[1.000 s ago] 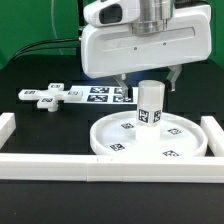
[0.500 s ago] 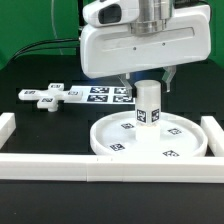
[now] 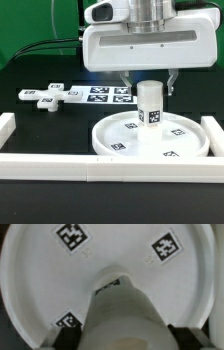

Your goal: Assemble round table

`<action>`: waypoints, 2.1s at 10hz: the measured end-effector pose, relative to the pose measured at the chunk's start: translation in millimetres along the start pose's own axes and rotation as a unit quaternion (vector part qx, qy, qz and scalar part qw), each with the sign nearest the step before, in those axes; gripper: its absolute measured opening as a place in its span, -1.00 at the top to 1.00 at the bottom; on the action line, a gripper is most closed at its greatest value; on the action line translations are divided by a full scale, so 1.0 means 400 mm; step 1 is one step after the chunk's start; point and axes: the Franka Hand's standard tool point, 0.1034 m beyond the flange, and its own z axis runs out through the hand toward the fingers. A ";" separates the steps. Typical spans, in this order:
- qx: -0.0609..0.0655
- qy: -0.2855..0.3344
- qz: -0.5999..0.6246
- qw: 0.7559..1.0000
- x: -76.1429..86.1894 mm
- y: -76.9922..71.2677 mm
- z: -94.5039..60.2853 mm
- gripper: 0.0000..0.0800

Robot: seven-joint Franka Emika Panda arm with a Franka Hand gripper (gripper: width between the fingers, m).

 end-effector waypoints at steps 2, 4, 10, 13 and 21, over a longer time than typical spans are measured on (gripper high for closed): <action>-0.001 0.001 0.120 0.993 0.000 -0.002 0.001 -0.02; 0.011 -0.006 0.247 0.969 -0.004 -0.001 0.002 -0.02; 0.015 -0.029 0.444 0.895 -0.006 -0.014 0.006 -0.04; 0.016 -0.030 0.334 0.942 -0.007 -0.011 0.005 -0.59; 0.012 -0.025 -0.059 0.998 -0.002 -0.019 -0.005 -0.62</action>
Offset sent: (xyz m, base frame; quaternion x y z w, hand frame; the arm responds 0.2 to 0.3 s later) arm -0.0158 0.0002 0.0001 0.0106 -0.0261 0.3532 0.9351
